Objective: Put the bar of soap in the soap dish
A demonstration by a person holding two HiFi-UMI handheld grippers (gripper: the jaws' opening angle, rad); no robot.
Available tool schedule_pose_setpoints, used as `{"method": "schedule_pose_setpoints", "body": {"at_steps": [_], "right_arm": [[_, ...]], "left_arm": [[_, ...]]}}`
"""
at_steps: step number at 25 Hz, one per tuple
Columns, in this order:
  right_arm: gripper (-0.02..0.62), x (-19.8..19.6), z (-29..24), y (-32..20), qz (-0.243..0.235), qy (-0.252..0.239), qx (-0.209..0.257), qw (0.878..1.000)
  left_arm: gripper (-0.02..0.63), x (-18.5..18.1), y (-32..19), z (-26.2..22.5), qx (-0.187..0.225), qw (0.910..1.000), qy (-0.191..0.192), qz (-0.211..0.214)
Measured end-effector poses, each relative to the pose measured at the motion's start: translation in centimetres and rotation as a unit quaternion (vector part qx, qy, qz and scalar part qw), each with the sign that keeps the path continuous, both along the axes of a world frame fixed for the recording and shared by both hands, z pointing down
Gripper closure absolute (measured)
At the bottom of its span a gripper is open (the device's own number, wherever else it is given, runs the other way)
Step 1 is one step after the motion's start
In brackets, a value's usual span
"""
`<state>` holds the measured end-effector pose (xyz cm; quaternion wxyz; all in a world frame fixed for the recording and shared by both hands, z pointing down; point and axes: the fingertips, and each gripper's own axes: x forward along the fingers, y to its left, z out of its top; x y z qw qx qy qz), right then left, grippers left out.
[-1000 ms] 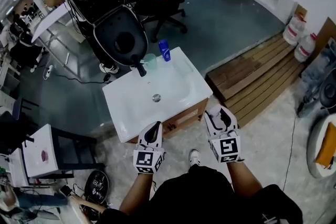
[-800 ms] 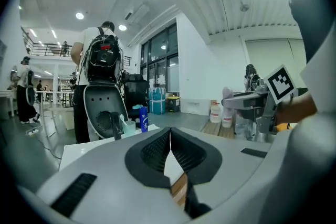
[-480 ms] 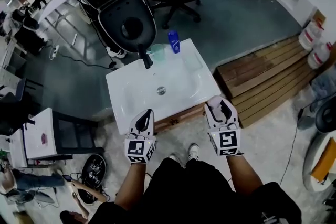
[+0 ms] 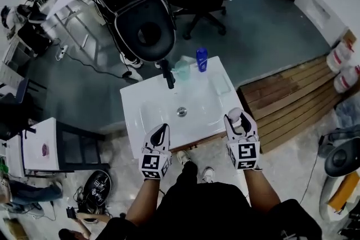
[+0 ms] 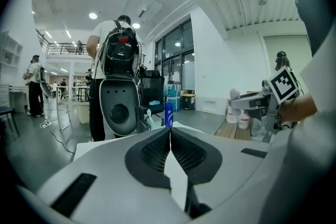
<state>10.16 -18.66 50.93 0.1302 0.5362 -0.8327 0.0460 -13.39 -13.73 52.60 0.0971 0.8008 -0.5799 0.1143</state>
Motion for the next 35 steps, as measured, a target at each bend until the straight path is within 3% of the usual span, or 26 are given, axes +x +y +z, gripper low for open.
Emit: {"method": "schedule_pose_setpoints", "body": {"at_steps": [4, 12, 21, 26, 35], "right_arm": [[0.383, -2.4, 0.2, -3.5, 0.006, -0.001, -0.005, 1.000], [0.383, -5.6, 1.0, -8.8, 0.017, 0.014, -0.024, 0.999], [0.383, -5.1, 4.6, -12.9, 0.022, 0.026, -0.105, 0.994], [0.383, -3.5, 8.3, -15.4, 0.012, 0.062, -0.175, 0.983], [0.385, -2.9, 14.9, -19.1, -0.017, 0.111, -0.289, 0.951]], "left_arm": [[0.584, -1.9, -3.6, 0.0, 0.000, 0.9998, 0.015, 0.013], [0.584, -5.1, -9.4, -0.5, 0.016, 0.9989, -0.020, 0.040], [0.584, -6.7, -12.2, 0.6, 0.006, 0.9995, -0.013, 0.029], [0.584, -7.0, -12.8, 2.1, -0.013, 0.9993, -0.033, 0.011], [0.584, -6.2, -12.0, 5.4, -0.055, 0.9975, -0.023, -0.039]]}}
